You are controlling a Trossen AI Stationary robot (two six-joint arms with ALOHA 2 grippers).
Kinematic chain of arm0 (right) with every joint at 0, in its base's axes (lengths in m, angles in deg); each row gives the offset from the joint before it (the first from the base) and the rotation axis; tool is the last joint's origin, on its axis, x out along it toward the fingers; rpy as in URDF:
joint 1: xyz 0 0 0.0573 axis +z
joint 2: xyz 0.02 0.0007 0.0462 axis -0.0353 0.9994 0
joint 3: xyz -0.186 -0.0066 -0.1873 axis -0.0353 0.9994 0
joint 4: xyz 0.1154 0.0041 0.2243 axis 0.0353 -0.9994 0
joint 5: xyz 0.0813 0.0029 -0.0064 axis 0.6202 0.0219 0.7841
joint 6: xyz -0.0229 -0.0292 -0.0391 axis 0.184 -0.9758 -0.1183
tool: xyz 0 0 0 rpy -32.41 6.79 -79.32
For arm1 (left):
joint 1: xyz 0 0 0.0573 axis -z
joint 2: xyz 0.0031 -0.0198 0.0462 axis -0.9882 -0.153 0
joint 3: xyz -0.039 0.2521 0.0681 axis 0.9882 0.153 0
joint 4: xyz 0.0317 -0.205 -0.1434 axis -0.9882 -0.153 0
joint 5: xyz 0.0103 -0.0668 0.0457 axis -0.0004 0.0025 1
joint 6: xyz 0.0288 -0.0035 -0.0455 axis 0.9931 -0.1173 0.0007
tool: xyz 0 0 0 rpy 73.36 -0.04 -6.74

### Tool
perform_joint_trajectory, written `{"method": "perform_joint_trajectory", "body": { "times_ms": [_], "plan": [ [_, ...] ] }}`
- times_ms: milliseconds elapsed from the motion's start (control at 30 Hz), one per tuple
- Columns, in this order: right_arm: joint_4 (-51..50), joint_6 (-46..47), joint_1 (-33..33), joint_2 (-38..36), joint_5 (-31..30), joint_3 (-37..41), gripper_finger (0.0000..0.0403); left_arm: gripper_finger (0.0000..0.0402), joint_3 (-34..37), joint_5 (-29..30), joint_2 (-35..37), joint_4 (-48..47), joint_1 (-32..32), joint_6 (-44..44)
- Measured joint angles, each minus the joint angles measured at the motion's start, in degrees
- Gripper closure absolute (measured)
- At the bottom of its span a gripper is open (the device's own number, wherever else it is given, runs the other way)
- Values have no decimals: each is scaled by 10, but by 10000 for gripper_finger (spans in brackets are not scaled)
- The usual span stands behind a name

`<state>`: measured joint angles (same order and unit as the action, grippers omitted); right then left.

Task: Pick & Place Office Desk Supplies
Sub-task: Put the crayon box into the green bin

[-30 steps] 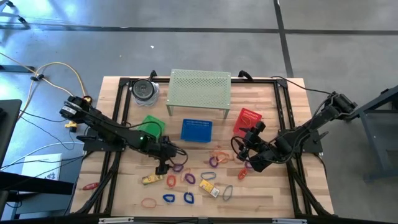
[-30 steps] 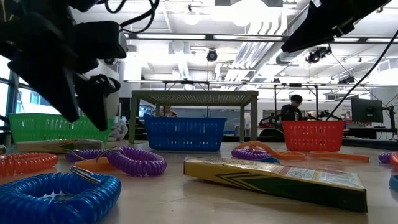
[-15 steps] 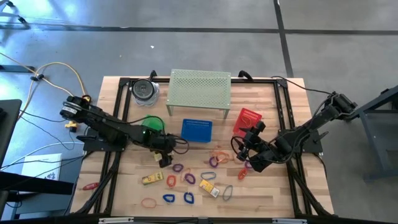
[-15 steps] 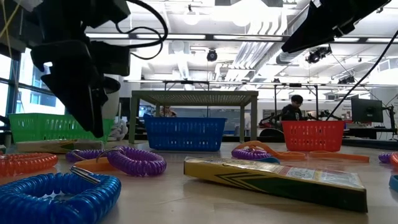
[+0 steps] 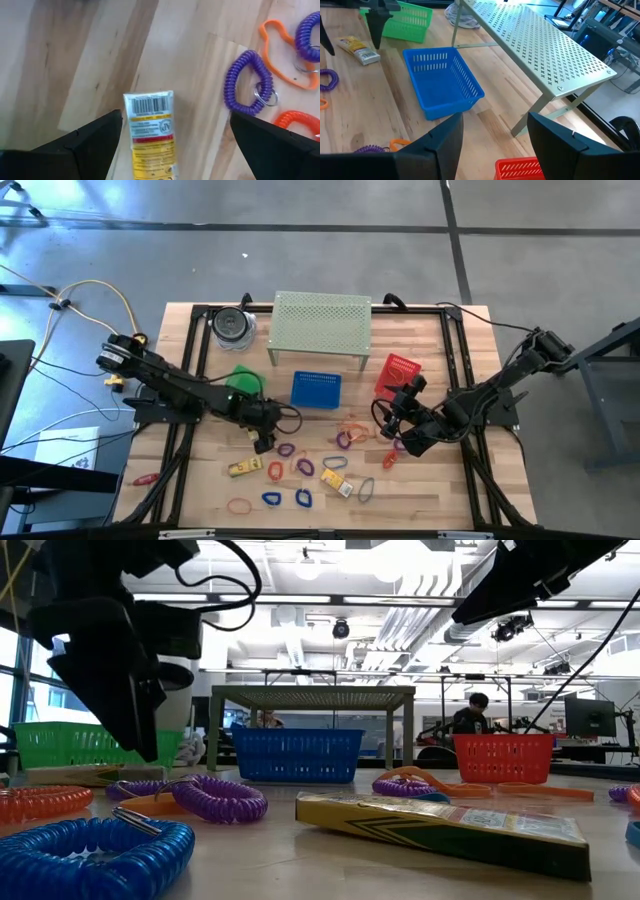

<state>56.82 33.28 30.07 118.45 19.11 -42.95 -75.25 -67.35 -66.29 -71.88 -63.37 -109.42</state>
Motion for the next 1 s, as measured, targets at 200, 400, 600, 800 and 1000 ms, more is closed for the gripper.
{"method": "perform_joint_trajectory", "body": {
  "times_ms": [200,400,600,800,1000],
  "plan": [
    [0,0,0,0,0,0,192,39,0,80,0,-1,12,-2],
    [0,0,0,0,0,0,192,39,0,82,-1,-3,12,-56],
    [0,0,0,0,3,0,192,39,0,78,-1,-5,12,-85],
    [0,0,0,0,3,0,192,39,0,77,-1,-9,12,-87],
    [0,0,0,0,3,0,192,39,0,73,-1,-9,12,-90]
  ]
}}
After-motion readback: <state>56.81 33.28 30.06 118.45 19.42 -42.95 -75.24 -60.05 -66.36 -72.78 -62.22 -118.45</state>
